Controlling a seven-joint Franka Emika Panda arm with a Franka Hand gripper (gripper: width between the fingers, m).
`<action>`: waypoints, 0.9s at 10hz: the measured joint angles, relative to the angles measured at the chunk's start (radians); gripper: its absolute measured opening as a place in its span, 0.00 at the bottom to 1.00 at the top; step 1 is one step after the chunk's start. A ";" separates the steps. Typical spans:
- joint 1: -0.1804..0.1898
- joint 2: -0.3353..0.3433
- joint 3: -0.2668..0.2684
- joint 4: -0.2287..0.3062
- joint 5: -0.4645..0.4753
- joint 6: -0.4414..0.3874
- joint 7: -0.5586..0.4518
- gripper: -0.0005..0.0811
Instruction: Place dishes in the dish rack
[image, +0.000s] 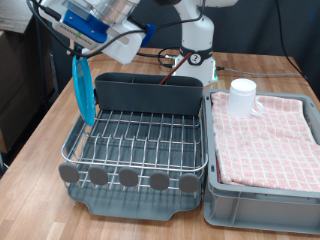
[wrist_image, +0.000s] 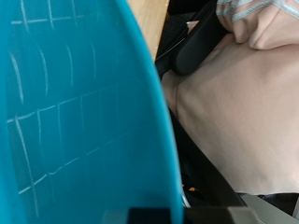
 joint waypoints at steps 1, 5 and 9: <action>0.000 0.008 0.000 -0.010 -0.001 0.010 0.012 0.03; 0.000 0.044 -0.001 -0.043 -0.014 0.069 0.064 0.03; 0.000 0.092 -0.002 -0.046 -0.013 0.112 0.117 0.03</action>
